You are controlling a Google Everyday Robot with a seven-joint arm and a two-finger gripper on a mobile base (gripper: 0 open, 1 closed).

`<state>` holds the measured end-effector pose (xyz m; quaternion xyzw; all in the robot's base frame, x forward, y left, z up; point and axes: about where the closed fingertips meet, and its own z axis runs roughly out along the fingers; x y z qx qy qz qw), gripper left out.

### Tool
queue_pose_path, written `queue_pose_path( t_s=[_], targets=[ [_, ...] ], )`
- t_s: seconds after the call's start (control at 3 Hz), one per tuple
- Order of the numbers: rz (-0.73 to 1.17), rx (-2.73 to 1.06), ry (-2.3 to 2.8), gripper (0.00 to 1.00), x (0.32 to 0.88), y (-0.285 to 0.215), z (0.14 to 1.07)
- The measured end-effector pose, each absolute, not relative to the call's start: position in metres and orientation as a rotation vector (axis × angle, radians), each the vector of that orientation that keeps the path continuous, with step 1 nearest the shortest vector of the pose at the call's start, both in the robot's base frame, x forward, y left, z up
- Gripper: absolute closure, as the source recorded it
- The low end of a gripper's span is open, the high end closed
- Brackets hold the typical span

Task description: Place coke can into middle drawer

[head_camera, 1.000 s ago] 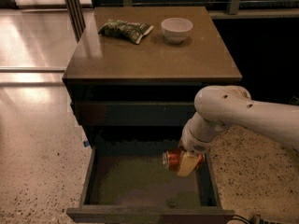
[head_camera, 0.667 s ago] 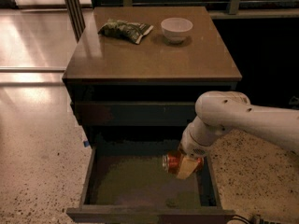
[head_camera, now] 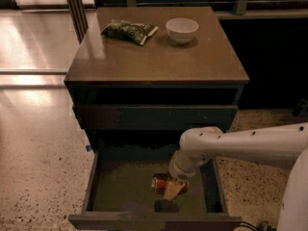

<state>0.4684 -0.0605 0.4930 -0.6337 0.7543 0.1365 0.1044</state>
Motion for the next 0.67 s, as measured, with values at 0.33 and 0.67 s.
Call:
queue_pose_path(
  t_s=[0.33,0.67],
  targets=[
    [0.403,-1.868,2.224,1.0,0.468,-0.06,0.493],
    [0.401,-1.846,2.238,1.0,0.467,-0.044,0.468]
  ],
)
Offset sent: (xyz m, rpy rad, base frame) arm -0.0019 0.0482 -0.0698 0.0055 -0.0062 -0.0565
